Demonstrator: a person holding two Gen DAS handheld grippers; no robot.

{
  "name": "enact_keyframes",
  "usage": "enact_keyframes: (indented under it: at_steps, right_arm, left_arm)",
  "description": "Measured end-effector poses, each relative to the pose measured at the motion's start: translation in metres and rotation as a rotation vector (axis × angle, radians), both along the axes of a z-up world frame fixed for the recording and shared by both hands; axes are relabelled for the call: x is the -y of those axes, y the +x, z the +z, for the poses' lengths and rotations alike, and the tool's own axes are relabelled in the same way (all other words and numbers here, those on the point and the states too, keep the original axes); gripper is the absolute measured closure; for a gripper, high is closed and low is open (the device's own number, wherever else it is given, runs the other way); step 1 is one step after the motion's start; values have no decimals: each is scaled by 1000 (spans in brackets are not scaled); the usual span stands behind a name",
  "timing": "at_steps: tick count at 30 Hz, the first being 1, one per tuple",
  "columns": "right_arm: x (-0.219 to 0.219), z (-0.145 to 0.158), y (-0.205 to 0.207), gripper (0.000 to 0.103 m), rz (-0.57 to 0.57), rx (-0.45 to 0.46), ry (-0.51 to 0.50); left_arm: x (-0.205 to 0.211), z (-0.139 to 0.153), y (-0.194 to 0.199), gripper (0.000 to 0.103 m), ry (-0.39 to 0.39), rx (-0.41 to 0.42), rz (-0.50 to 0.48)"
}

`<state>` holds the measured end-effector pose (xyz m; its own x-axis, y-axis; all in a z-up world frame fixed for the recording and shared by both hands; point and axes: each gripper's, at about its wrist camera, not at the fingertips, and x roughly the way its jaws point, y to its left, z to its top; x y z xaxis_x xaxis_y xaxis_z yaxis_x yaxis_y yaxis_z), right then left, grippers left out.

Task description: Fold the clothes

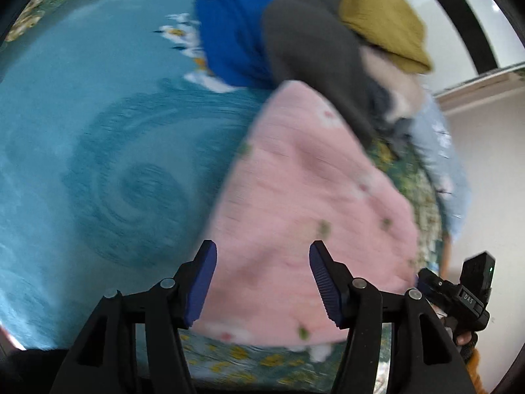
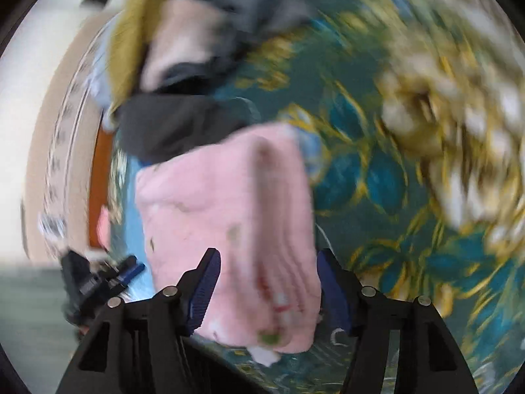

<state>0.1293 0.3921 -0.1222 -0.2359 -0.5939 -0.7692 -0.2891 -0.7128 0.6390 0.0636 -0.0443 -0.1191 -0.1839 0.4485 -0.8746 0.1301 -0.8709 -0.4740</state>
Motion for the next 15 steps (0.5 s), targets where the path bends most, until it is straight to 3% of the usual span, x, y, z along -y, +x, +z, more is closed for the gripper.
enact_keyframes:
  at_steps: [4,8,15]
  right_arm:
    - [-6,-26,-2,32,-59,21,-89]
    - [-7,-38,-13,29,-64,20,-138]
    - [12,-55,-19,26,-39,42,-156]
  left_arm:
    - [-1,-26,-12,36,58,73,53]
    - [-14,-44,-24,31,103,117,34]
    - [-24,-67,-35,27,137,180,68]
